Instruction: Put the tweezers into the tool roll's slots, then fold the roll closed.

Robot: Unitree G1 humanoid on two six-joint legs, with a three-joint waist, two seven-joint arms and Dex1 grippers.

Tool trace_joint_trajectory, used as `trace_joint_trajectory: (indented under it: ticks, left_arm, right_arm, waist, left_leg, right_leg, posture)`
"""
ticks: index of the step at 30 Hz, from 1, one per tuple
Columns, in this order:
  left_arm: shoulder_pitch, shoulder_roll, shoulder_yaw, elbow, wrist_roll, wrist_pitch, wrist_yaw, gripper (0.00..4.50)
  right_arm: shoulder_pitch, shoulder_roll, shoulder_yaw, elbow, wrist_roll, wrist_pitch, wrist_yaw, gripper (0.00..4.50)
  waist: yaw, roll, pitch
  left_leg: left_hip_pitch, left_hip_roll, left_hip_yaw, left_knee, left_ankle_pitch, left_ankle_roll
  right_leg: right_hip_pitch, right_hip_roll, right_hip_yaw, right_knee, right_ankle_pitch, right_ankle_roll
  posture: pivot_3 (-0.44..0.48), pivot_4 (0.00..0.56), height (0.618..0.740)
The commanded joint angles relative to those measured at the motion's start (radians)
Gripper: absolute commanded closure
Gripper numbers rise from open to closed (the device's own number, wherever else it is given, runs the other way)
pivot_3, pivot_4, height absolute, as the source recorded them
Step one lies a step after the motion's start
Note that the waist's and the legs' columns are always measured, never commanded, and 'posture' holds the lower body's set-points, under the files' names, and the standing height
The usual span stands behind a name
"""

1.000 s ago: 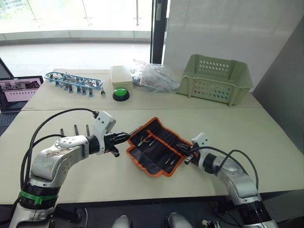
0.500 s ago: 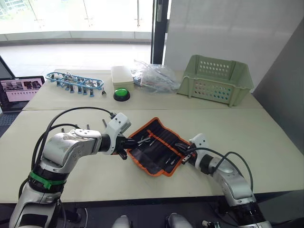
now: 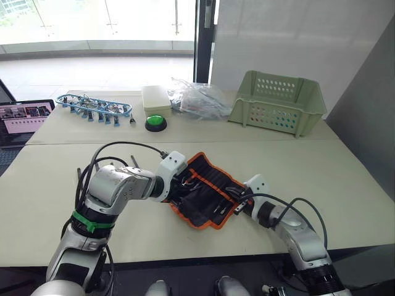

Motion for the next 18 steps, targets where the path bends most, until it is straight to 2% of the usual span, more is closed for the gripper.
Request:
trace_joint_trajectory:
  ticks: [1, 12, 18]
  left_arm:
    - [-0.014, -0.052, 0.001, -0.016, 0.027, 0.018, 0.050, 4.50]
    - [-0.020, -0.085, -0.023, 0.032, 0.075, -0.040, 0.074, 4.50]
    - [-0.026, -0.055, -0.078, 0.066, 0.113, -0.128, 0.041, 4.50]
  right_arm:
    - [0.024, 0.006, 0.016, -0.016, -0.008, 0.024, -0.006, 4.48]
    - [0.040, 0.000, 0.017, -0.039, -0.005, 0.032, -0.015, 4.48]
    - [0.047, 0.003, 0.021, -0.057, -0.003, 0.044, -0.019, 4.48]
  waist:
    - [0.000, 0.000, 0.000]
    - [-0.004, 0.000, 0.000]
    - [-0.003, 0.000, 0.000]
  left_leg:
    - [0.000, 0.000, 0.000, 0.000, 0.000, 0.000]
    - [0.000, 0.000, 0.000, 0.000, 0.000, 0.000]
    - [0.000, 0.000, 0.000, 0.000, 0.000, 0.000]
  right_leg:
    - [0.000, 0.000, 0.000, 0.000, 0.000, 0.000]
    - [0.000, 0.000, 0.000, 0.000, 0.000, 0.000]
    - [0.001, 0.000, 0.000, 0.000, 0.000, 0.000]
  posture:
    - [0.000, 0.150, 0.725]
    - [0.000, 0.150, 0.725]
    - [0.000, 0.150, 0.725]
